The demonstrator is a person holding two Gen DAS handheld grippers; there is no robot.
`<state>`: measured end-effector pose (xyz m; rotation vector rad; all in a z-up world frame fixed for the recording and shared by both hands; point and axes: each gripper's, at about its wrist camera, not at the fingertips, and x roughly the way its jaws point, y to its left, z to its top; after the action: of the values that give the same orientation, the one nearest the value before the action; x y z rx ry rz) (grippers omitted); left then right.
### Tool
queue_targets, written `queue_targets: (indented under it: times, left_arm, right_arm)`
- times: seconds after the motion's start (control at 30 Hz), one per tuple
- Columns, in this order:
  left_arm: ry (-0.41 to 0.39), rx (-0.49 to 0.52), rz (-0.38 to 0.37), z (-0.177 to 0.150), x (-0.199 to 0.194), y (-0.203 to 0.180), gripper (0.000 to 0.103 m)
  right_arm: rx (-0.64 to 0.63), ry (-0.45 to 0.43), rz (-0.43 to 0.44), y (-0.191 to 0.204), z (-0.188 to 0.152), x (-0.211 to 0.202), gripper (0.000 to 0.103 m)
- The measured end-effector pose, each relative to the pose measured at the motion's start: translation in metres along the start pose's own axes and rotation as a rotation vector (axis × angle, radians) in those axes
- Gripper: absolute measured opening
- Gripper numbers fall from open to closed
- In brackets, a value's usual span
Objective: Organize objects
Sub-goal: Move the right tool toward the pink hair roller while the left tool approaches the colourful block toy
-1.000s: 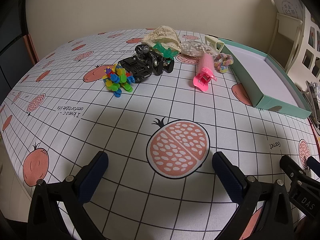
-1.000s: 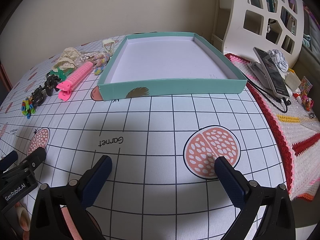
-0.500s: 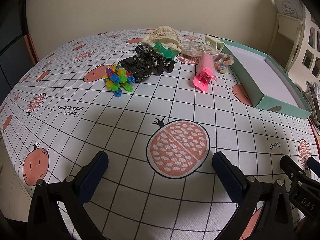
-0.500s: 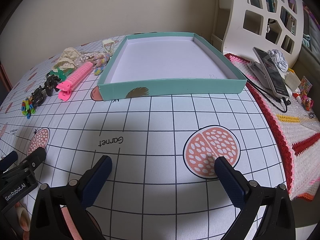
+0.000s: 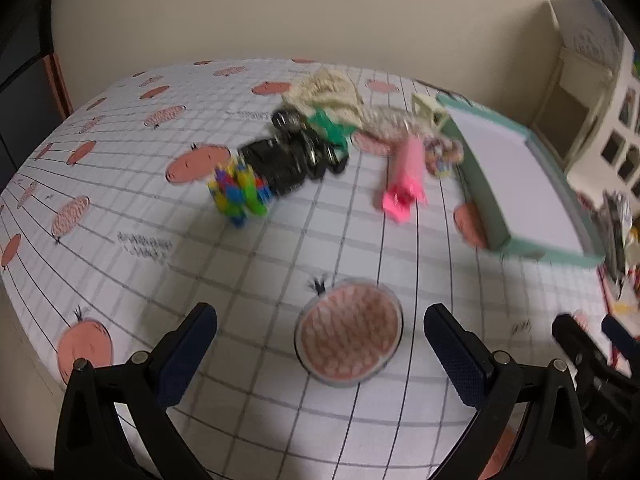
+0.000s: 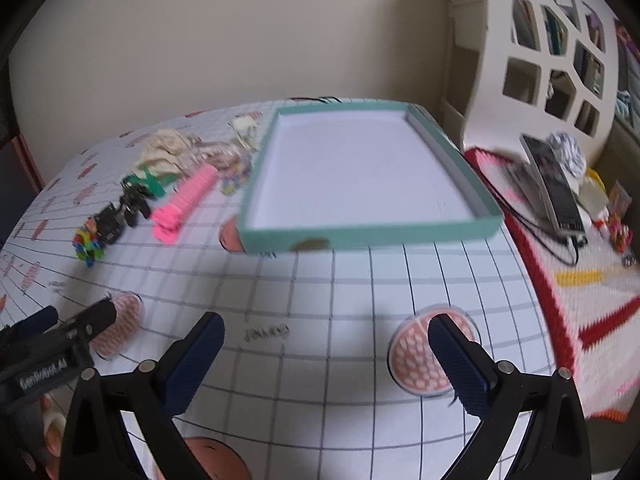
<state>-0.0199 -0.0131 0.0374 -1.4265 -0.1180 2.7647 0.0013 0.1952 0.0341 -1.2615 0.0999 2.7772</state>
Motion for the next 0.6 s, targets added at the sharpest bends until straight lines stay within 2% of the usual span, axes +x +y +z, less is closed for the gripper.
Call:
queue_targets:
  times: [0.33,0.47,0.6]
  left_arm:
    - [0.065,-0.060,0.018,0.067,-0.002,0.016,0.103]
    - [0.049,-0.036,0.050,0.093,-0.003,0.021,0.103]
    - [0.052,-0.061,0.039,0.117,0.000,0.033,0.103]
  right_arm:
    - [0.000,0.002,0.068,0.016,0.057,-0.009,0.103]
    - [-0.034,0.006,0.091,0.029,0.080,-0.004,0.103]
    - [-0.014,0.017,0.132,0.038,0.104,0.004,0.103]
